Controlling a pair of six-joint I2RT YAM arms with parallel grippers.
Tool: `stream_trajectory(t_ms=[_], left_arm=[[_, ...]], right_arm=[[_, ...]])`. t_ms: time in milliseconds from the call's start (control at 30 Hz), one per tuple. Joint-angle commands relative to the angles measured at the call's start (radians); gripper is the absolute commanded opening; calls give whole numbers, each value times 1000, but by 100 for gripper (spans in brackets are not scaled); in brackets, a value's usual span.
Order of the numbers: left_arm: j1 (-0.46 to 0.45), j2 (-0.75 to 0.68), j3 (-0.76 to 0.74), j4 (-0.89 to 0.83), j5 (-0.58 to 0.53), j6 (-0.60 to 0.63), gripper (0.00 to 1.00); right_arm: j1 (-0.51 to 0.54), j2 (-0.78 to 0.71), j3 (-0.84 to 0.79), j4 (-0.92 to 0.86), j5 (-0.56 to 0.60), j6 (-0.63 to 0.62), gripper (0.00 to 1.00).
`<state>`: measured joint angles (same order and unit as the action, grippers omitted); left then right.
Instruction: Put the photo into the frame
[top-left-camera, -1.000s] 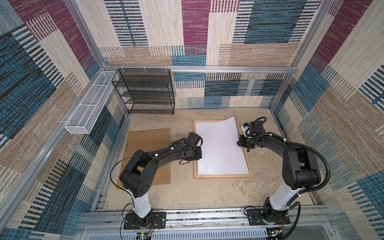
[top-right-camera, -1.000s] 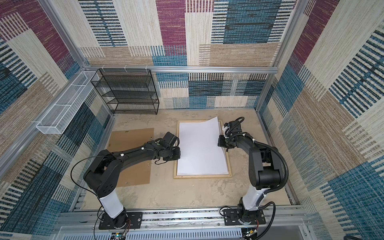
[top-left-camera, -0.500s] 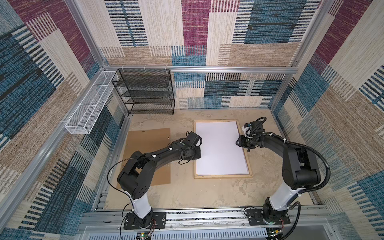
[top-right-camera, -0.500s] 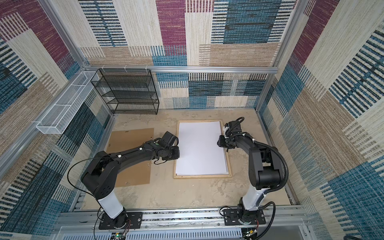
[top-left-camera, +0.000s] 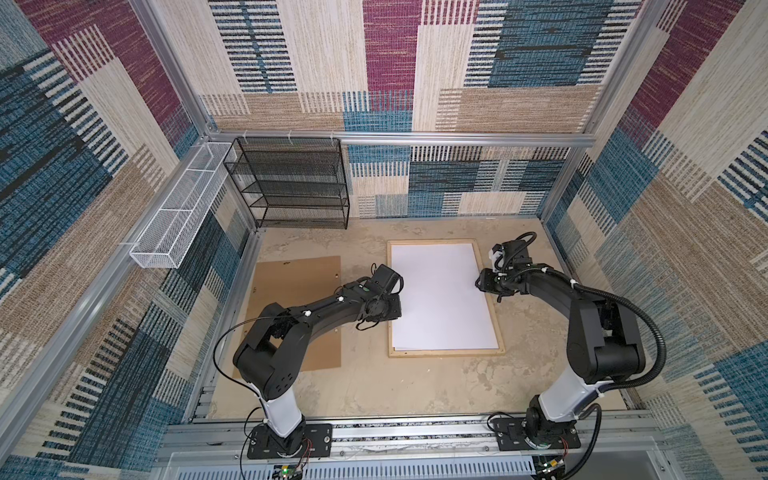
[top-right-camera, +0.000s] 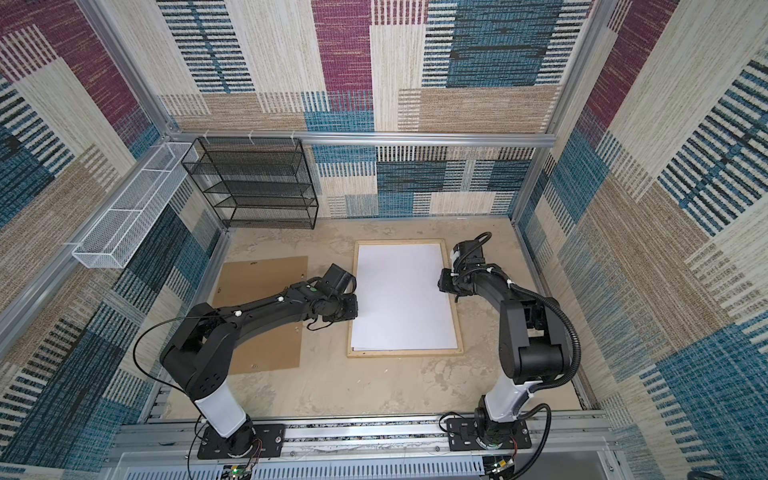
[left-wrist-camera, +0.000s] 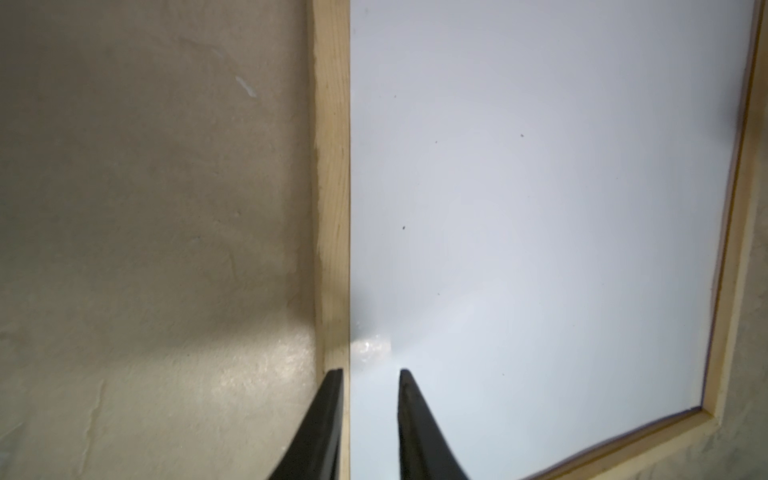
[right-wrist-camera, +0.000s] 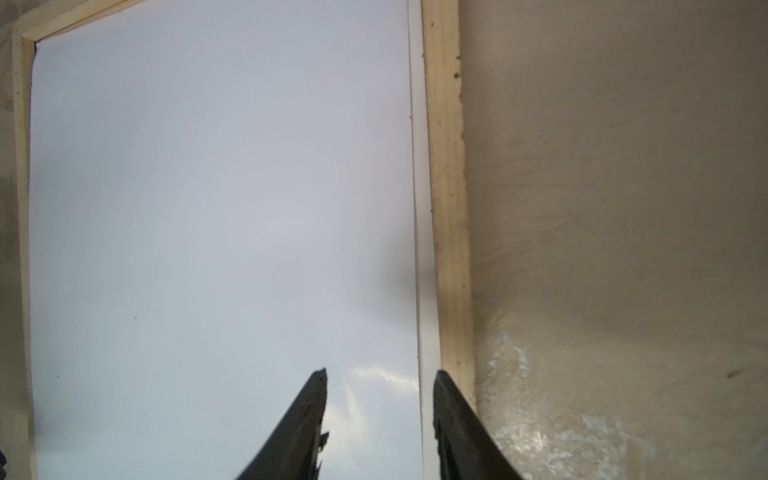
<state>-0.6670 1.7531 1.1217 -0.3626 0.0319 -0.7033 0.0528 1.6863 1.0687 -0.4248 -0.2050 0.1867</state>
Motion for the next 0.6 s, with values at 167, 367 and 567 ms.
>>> stream_trajectory(t_ms=[167, 367, 567], left_arm=[[-2, 10, -14, 31, 32, -13, 27], [-5, 6, -20, 44, 42, -16, 27], [-8, 14, -16, 45, 43, -14, 26]], right_arm=[[1, -16, -4, 16, 21, 19, 46], [1, -18, -10, 22, 21, 20, 47], [1, -18, -10, 23, 20, 20, 47]])
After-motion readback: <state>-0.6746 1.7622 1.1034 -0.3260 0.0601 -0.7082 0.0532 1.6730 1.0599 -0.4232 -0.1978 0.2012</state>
